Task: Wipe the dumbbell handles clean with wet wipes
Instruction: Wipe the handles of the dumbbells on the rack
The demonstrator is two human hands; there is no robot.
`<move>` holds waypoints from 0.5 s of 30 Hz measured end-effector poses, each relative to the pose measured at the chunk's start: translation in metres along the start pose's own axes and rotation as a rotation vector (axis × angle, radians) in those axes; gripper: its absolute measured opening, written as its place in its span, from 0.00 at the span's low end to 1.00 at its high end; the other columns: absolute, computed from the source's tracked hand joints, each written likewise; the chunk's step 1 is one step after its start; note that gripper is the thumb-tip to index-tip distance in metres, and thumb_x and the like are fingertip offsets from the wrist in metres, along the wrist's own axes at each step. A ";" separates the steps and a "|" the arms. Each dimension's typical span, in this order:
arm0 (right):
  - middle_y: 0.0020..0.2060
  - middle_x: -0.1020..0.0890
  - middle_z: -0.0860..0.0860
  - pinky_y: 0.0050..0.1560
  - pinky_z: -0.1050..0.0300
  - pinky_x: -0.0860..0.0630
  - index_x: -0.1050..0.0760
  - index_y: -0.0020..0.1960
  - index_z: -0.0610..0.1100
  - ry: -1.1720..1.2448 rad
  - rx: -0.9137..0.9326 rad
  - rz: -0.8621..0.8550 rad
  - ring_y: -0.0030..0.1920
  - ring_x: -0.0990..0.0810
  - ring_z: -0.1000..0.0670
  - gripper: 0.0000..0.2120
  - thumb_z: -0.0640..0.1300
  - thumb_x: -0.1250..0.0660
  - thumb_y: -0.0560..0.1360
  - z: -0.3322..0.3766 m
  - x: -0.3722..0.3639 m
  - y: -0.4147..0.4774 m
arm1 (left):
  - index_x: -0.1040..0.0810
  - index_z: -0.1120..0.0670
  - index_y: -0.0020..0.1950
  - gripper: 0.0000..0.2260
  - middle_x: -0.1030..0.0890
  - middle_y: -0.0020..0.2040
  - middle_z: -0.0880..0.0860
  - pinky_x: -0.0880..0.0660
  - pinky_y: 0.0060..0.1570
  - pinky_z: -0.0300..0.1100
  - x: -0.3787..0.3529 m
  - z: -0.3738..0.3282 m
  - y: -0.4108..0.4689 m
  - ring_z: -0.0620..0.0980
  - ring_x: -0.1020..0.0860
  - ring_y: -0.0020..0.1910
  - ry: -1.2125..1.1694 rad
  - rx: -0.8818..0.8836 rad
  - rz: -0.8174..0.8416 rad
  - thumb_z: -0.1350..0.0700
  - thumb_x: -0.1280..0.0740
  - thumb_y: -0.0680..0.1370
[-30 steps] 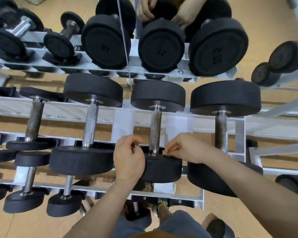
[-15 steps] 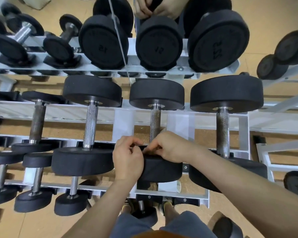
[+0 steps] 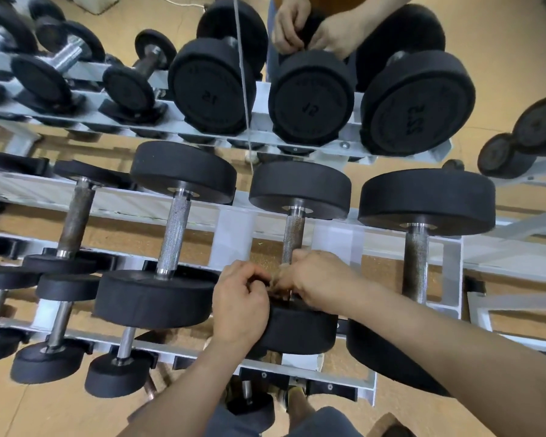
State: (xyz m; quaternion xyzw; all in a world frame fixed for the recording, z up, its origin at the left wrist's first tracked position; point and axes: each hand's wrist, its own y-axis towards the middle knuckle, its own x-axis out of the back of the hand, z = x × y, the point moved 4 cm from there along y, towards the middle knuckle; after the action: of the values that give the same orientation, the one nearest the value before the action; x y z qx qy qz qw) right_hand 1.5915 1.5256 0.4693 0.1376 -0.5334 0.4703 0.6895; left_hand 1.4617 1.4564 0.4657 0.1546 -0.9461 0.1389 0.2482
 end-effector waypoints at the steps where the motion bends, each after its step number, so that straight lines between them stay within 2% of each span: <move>1: 0.44 0.19 0.54 0.37 0.58 0.27 0.18 0.52 0.56 -0.037 0.003 -0.105 0.40 0.28 0.50 0.14 0.40 0.33 0.72 -0.006 0.006 0.002 | 0.22 0.45 0.36 0.15 0.20 0.41 0.42 0.27 0.52 0.43 -0.002 0.000 0.002 0.47 0.24 0.48 0.010 0.012 0.043 0.65 0.40 0.69; 3: 0.45 0.15 0.54 0.35 0.62 0.25 0.15 0.45 0.49 -0.016 -0.028 -0.420 0.36 0.26 0.50 0.14 0.35 0.33 0.66 -0.027 0.022 0.005 | 0.22 0.41 0.38 0.17 0.20 0.44 0.40 0.28 0.55 0.44 -0.003 -0.001 0.003 0.46 0.24 0.51 0.008 0.048 0.112 0.64 0.39 0.71; 4: 0.47 0.14 0.53 0.37 0.62 0.24 0.15 0.44 0.46 0.008 -0.067 -0.575 0.36 0.24 0.50 0.14 0.33 0.33 0.65 -0.034 0.030 0.003 | 0.22 0.40 0.39 0.17 0.20 0.45 0.39 0.28 0.56 0.43 -0.003 -0.002 0.003 0.46 0.24 0.52 0.007 0.057 0.125 0.64 0.39 0.71; 5: 0.48 0.14 0.50 0.41 0.61 0.23 0.15 0.45 0.43 0.027 -0.141 -0.637 0.38 0.23 0.51 0.14 0.32 0.34 0.65 -0.037 0.031 0.003 | 0.23 0.40 0.39 0.18 0.20 0.45 0.38 0.29 0.56 0.42 -0.003 -0.003 0.003 0.46 0.24 0.53 0.010 0.060 0.131 0.64 0.39 0.72; 6: 0.48 0.15 0.46 0.48 0.58 0.23 0.15 0.47 0.40 0.099 -0.225 -0.647 0.41 0.23 0.53 0.13 0.31 0.35 0.67 -0.035 0.022 0.002 | 0.23 0.40 0.39 0.18 0.21 0.45 0.38 0.29 0.56 0.42 -0.002 -0.003 0.003 0.45 0.24 0.53 0.010 0.060 0.135 0.64 0.39 0.72; 7: 0.48 0.16 0.43 0.52 0.54 0.23 0.16 0.49 0.40 0.167 -0.228 -0.539 0.42 0.24 0.54 0.13 0.32 0.36 0.70 -0.026 0.008 0.003 | 0.23 0.40 0.38 0.17 0.20 0.45 0.39 0.29 0.56 0.42 -0.002 -0.003 0.002 0.45 0.24 0.52 0.004 0.058 0.131 0.64 0.39 0.72; 9: 0.45 0.17 0.47 0.47 0.53 0.25 0.17 0.51 0.49 0.122 -0.031 -0.246 0.41 0.28 0.51 0.16 0.34 0.38 0.72 0.000 -0.020 0.006 | 0.23 0.42 0.36 0.15 0.20 0.44 0.41 0.28 0.55 0.44 -0.001 -0.003 0.003 0.46 0.24 0.50 -0.001 0.055 0.118 0.62 0.39 0.71; 10: 0.44 0.18 0.50 0.45 0.54 0.26 0.18 0.50 0.53 0.088 -0.010 -0.158 0.41 0.29 0.50 0.17 0.36 0.39 0.72 0.001 -0.020 0.007 | 0.23 0.43 0.36 0.15 0.20 0.43 0.42 0.28 0.55 0.45 -0.002 -0.002 0.002 0.46 0.24 0.50 0.003 0.061 0.118 0.64 0.38 0.71; 11: 0.46 0.19 0.50 0.44 0.56 0.27 0.20 0.51 0.54 0.095 -0.067 -0.112 0.42 0.27 0.48 0.17 0.39 0.41 0.72 -0.008 -0.014 0.009 | 0.22 0.43 0.37 0.16 0.20 0.44 0.42 0.27 0.55 0.45 -0.002 -0.002 0.003 0.46 0.24 0.50 0.005 0.075 0.123 0.65 0.38 0.72; 12: 0.50 0.19 0.51 0.46 0.56 0.26 0.20 0.53 0.55 0.079 -0.128 -0.141 0.46 0.24 0.46 0.17 0.41 0.42 0.72 -0.022 -0.002 0.013 | 0.22 0.43 0.39 0.17 0.20 0.45 0.41 0.28 0.55 0.45 -0.003 -0.002 0.003 0.46 0.24 0.50 0.005 0.092 0.139 0.66 0.38 0.72; 13: 0.56 0.18 0.52 0.50 0.54 0.24 0.21 0.56 0.55 0.045 -0.164 -0.256 0.50 0.21 0.45 0.18 0.41 0.42 0.73 -0.034 0.009 0.017 | 0.22 0.42 0.41 0.17 0.19 0.46 0.40 0.28 0.56 0.43 -0.003 -0.002 0.003 0.45 0.24 0.51 0.004 0.109 0.154 0.66 0.38 0.72; 14: 0.61 0.20 0.55 0.53 0.52 0.23 0.21 0.60 0.55 0.033 -0.233 -0.374 0.55 0.21 0.45 0.20 0.39 0.40 0.74 -0.042 0.019 0.020 | 0.22 0.41 0.41 0.18 0.20 0.46 0.39 0.28 0.56 0.42 -0.003 -0.003 0.003 0.45 0.24 0.51 0.000 0.119 0.162 0.66 0.39 0.72; 15: 0.64 0.22 0.57 0.56 0.50 0.23 0.22 0.63 0.54 0.036 -0.303 -0.401 0.59 0.21 0.47 0.22 0.37 0.38 0.74 -0.045 0.018 0.023 | 0.22 0.40 0.41 0.19 0.20 0.46 0.37 0.29 0.56 0.41 -0.003 -0.003 0.004 0.44 0.24 0.52 -0.003 0.120 0.165 0.66 0.39 0.72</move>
State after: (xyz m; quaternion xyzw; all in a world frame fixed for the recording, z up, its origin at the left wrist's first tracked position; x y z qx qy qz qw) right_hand 1.6008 1.5780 0.4601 0.1273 -0.5474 0.2412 0.7912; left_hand 1.4640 1.4614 0.4664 0.0908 -0.9461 0.2149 0.2247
